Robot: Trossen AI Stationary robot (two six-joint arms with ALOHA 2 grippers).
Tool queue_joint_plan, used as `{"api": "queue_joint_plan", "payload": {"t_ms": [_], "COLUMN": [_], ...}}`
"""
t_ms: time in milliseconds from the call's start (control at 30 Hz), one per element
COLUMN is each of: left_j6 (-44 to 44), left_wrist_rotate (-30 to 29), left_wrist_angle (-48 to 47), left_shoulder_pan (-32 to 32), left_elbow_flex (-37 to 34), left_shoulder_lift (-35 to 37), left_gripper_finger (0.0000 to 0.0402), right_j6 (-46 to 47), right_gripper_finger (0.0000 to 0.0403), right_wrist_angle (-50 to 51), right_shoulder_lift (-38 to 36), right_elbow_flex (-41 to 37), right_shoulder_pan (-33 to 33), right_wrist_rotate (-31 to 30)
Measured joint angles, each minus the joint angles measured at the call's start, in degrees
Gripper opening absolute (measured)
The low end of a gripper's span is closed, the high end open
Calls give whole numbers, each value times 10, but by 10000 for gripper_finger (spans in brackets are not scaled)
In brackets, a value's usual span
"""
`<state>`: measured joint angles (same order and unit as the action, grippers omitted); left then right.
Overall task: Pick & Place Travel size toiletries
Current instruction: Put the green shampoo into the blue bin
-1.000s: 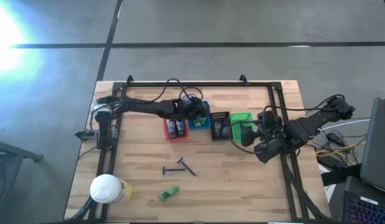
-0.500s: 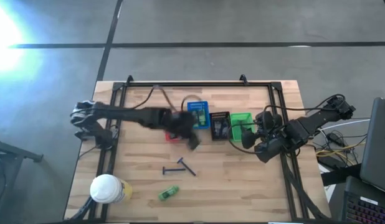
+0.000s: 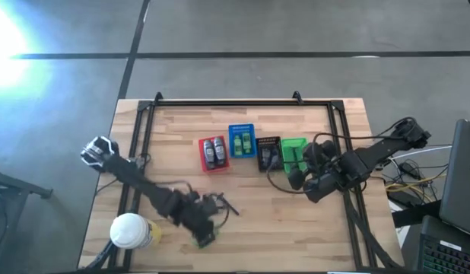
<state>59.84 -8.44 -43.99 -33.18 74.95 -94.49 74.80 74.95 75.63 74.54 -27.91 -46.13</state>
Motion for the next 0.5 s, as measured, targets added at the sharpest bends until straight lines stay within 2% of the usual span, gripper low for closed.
{"api": "queue_joint_plan", "payload": {"t_ms": [267,500], "left_j6": [28,68], "left_wrist_rotate": [-10,-69], "left_wrist_angle": [31,30], "left_shoulder_pan": [-99,-118], "left_elbow_flex": [12,12], "left_shoulder_lift": [-77,-111], "left_gripper_finger": [234,234], "right_j6": [-15,-7], "right_gripper_finger": [359,351], "right_wrist_angle": [-7,-7], "right_shoulder_lift": [35,52], "right_elbow_flex": [0,0], "right_shoulder_pan": [2,2], "right_wrist_rotate": [41,46]}}
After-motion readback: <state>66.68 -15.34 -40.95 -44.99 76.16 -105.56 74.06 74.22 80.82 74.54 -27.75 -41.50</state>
